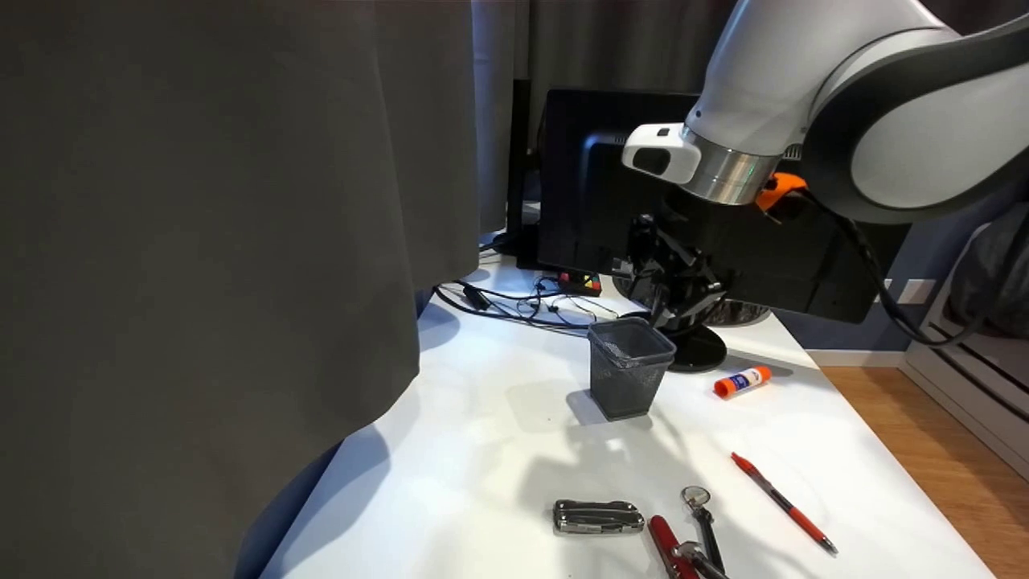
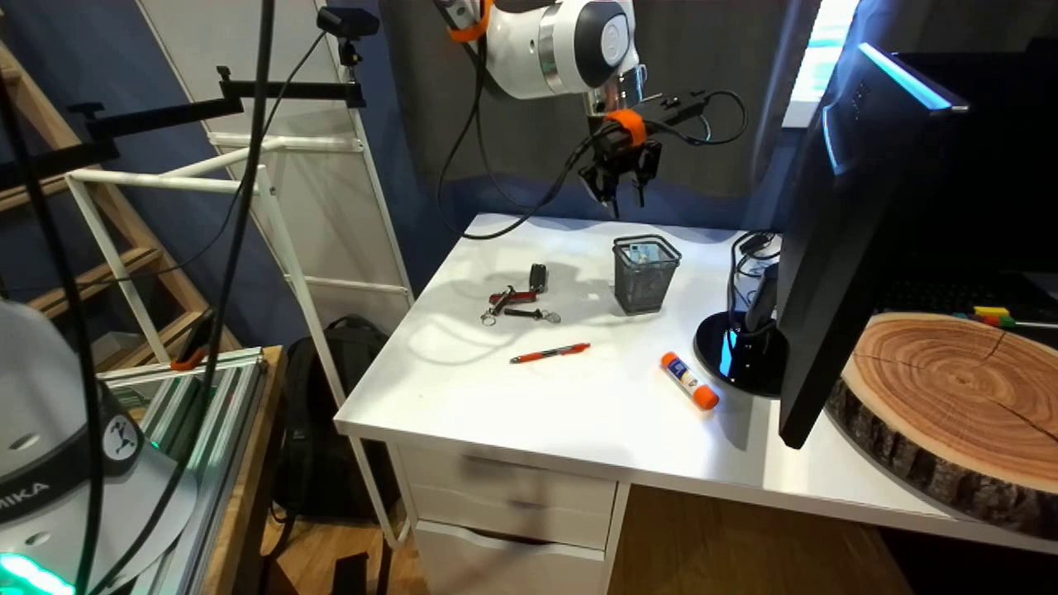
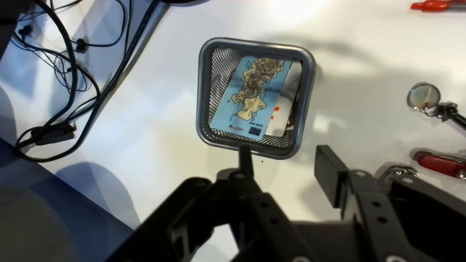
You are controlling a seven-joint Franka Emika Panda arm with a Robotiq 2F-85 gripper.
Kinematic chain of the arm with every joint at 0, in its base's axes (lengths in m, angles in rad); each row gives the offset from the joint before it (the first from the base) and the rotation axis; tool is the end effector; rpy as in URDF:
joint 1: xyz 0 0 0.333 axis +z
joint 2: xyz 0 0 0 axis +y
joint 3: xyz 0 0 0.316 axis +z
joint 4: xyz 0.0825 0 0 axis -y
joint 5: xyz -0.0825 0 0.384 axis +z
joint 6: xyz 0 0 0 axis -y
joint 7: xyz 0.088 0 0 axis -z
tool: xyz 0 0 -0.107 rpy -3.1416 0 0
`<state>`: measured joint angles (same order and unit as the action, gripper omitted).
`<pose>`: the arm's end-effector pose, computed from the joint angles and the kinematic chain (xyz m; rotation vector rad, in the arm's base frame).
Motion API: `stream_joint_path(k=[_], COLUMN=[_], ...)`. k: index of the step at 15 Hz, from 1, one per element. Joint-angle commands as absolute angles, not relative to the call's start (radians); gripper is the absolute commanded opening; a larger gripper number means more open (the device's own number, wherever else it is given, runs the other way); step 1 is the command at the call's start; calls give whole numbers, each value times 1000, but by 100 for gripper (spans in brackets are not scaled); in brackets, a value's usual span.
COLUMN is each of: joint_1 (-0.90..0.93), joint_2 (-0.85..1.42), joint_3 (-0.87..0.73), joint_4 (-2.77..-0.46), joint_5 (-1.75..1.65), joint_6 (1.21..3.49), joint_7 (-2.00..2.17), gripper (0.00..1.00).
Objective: Pick up the desktop pen and pencil basket with a sachet inside and put it inside the empty desktop pen and pencil basket on the desk
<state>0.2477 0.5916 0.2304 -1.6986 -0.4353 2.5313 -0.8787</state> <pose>0.6277 0.3075 0.2843 1.9937 2.1093 0.3294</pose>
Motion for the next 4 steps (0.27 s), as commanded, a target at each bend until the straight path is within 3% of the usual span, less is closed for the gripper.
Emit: stream_joint_path(k=[1, 2, 3, 4], joint_1=[229, 219, 251, 248], joint_2=[561, 559, 584, 580], joint_3=[259, 278, 237, 246], joint_4=[-1713, -1713, -1694, -1694], joint_5=[-392, -370, -404, -393], joint_6=[2553, 2565, 2547, 2551], joint_7=[-920, -939, -895, -905], gripper=[80, 88, 69, 77])
